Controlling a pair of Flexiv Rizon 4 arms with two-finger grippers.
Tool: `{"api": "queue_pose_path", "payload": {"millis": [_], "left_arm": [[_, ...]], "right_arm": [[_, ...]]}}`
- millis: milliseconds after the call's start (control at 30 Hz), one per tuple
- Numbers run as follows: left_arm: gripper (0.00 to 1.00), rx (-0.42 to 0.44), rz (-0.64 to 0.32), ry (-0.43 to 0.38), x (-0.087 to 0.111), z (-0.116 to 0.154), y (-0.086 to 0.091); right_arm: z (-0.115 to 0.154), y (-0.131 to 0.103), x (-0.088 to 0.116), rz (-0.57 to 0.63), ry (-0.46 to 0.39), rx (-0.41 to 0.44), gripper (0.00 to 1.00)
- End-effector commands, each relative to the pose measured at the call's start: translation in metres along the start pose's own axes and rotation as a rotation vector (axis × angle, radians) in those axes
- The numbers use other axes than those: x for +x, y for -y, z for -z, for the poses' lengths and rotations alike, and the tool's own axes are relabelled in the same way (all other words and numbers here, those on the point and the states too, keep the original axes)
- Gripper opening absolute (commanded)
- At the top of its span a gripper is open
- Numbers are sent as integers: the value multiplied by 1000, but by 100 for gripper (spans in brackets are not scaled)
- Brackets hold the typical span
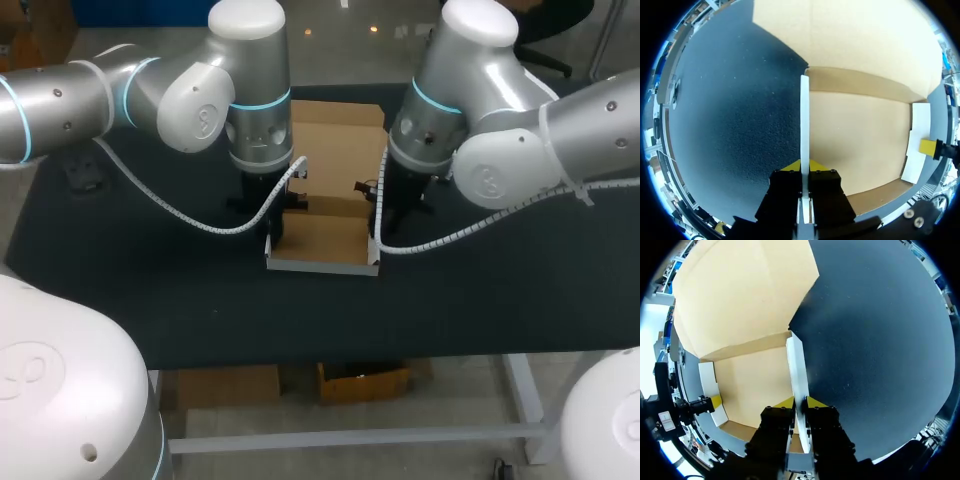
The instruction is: Assemble the packaging by folding the flat box into shape, placing the metal phone stand inside, and closing the box properly
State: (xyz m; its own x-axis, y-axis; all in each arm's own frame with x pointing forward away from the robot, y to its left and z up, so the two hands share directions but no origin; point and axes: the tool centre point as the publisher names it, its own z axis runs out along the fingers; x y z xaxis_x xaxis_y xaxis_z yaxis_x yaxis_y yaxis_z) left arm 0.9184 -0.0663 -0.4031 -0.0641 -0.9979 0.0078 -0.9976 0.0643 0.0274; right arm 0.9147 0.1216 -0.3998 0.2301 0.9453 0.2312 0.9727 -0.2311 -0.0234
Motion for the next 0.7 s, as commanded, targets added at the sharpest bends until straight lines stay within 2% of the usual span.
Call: {"api": "queue_pose_path", "payload": {"millis": [33, 200, 533, 700], "left_arm": [[0, 0, 0, 4, 2, 1, 0], [0, 0, 0, 4, 2, 1, 0], [0, 0, 0, 4, 2, 1, 0], [0, 0, 0, 4, 2, 1, 0]], "right_arm": [[-7, -2, 9, -8, 46, 1, 11], [-11, -2, 10, -18, 71, -2, 14], [-14, -2, 8, -38, 115, -3, 8], [-17, -3, 6, -52, 143, 0, 10]]}}
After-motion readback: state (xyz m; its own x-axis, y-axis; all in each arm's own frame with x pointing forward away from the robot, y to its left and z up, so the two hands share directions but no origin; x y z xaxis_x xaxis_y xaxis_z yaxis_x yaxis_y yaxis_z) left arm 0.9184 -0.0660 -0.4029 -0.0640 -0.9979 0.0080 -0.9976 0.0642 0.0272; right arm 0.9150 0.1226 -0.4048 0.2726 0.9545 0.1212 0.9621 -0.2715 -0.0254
